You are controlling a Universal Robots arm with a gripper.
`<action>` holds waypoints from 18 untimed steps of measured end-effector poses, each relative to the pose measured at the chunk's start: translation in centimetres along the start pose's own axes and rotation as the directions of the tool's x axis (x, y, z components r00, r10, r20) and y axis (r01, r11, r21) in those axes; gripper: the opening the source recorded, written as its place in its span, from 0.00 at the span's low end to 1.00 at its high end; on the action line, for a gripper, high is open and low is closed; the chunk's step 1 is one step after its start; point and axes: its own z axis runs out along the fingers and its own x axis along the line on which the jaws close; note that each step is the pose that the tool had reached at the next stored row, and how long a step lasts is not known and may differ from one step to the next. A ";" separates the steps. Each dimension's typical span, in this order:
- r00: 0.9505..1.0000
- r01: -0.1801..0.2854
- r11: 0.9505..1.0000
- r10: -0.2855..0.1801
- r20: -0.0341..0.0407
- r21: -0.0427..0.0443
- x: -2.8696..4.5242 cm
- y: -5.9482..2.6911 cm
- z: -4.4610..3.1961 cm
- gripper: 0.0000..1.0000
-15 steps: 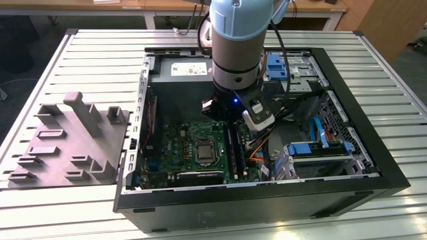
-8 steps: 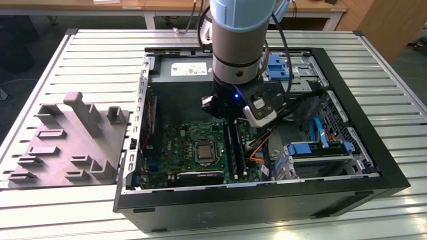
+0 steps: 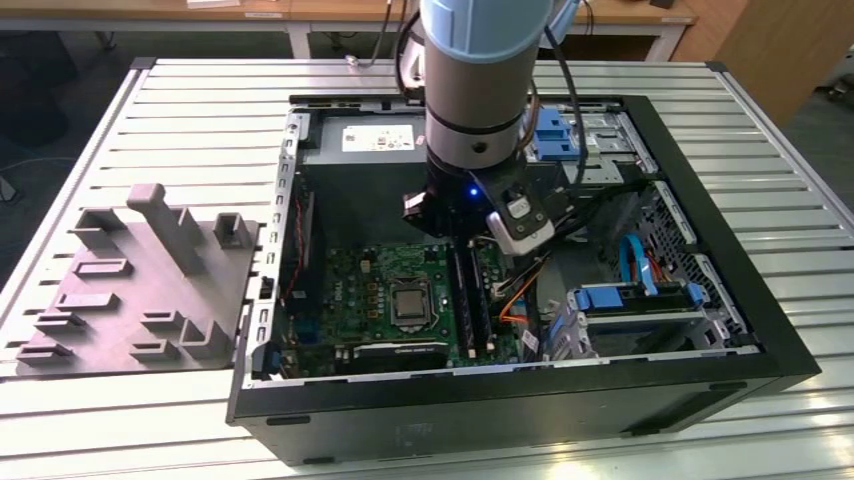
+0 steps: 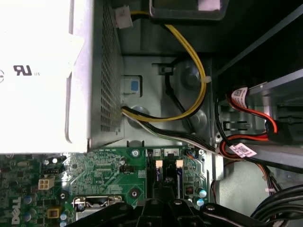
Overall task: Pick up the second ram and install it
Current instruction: 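Press down the second ram until it locks into place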
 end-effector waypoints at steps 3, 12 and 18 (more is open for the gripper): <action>1.000 0.000 1.000 0.000 0.000 0.000 -0.02 -0.62 -0.07 0.10; 1.000 0.000 1.000 0.000 0.000 0.005 -0.09 -2.64 -0.28 0.10; 1.000 -0.001 1.000 0.001 0.001 0.026 -0.11 -3.26 -0.35 0.10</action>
